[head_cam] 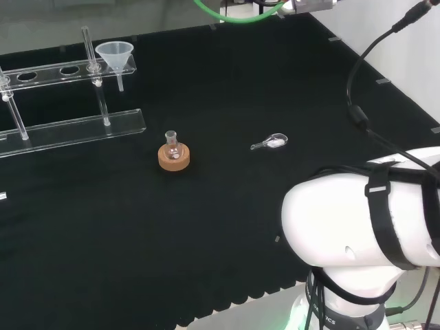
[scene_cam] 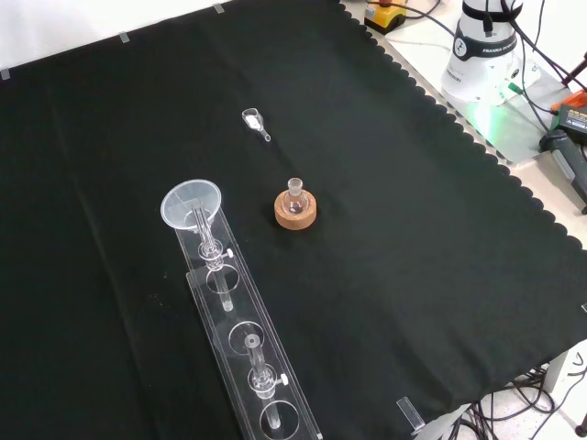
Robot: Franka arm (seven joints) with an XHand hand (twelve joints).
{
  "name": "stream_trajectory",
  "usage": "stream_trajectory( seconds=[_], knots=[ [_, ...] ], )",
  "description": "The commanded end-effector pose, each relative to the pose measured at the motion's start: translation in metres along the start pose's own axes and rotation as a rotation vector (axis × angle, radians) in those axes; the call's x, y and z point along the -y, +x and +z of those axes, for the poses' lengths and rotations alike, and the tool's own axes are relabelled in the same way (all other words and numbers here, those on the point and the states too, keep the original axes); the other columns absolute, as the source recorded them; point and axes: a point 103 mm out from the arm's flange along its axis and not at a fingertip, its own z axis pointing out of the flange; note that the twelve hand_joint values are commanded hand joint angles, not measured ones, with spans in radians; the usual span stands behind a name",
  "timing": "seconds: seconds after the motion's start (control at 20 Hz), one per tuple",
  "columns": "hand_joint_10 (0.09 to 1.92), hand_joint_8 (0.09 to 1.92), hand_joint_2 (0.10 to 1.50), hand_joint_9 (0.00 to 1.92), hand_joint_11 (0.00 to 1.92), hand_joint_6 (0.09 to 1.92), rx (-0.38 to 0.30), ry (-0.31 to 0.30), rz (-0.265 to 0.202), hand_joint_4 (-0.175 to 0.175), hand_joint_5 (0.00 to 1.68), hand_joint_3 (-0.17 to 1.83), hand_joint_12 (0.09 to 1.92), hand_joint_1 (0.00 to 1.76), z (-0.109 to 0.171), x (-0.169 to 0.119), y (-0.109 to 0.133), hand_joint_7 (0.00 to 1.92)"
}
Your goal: Pick up the funnel from the transparent funnel stand.
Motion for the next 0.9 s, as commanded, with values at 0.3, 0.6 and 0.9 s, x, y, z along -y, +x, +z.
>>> stream_trajectory(
  seconds=[0.3, 0.6, 0.9],
  knots=[
    [0.63, 0.22, 0.85, 0.01, 0.01, 0.09, -0.028, -0.028, -0.022, -0.013, 0.17, 0.29, 1.39, 0.06, 0.007, -0.008, 0.024, 0.00],
    [0.66, 0.22, 0.86, 0.00, 0.00, 0.09, -0.068, -0.179, -0.042, -0.014, 0.17, 0.27, 1.45, 0.06, 0.029, -0.029, 0.053, 0.00],
    [0.66, 0.21, 0.87, 0.00, 0.00, 0.09, -0.103, -0.342, -0.121, -0.015, 0.17, 0.25, 1.49, 0.09, 0.053, -0.074, 0.080, 0.00]
  ],
)
